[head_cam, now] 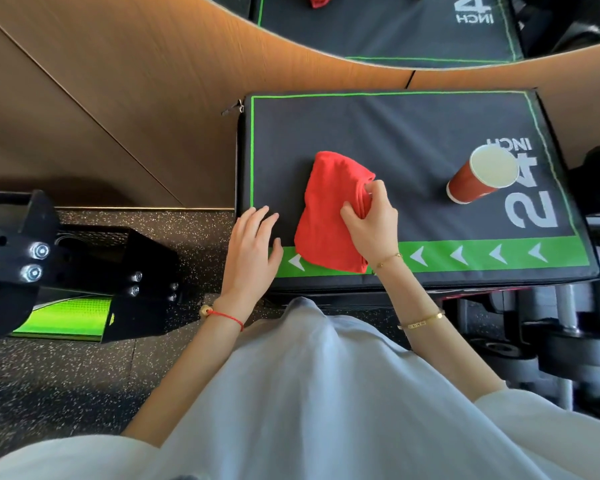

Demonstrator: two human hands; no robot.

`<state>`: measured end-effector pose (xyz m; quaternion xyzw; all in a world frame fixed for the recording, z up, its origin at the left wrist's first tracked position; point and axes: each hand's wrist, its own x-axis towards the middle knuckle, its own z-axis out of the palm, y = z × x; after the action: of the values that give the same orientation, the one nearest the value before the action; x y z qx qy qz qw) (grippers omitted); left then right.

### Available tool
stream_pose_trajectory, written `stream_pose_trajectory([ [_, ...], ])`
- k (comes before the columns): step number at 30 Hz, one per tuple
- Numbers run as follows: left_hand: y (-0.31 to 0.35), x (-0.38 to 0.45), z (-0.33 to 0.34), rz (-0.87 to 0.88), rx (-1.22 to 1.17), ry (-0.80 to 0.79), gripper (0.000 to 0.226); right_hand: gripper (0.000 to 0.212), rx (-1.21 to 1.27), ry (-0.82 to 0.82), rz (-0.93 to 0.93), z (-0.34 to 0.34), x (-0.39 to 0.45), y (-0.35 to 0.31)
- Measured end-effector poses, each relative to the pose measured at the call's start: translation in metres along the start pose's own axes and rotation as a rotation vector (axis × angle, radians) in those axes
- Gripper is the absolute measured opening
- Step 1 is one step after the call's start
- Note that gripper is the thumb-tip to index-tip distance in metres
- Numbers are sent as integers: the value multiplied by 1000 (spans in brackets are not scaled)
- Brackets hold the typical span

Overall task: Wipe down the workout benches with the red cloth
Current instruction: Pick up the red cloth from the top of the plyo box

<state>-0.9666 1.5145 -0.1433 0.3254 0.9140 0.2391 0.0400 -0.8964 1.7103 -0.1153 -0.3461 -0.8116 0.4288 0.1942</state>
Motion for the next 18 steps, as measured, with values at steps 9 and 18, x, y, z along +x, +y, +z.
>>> stream_pose_trajectory([
  [9, 21, -9, -14, 46, -70, 3, 34, 21, 224, -79, 117, -41, -32, 9],
  [18, 40, -12, -24, 193, -77, -48, 33, 22, 278, 35, 117, -79, -74, 17],
])
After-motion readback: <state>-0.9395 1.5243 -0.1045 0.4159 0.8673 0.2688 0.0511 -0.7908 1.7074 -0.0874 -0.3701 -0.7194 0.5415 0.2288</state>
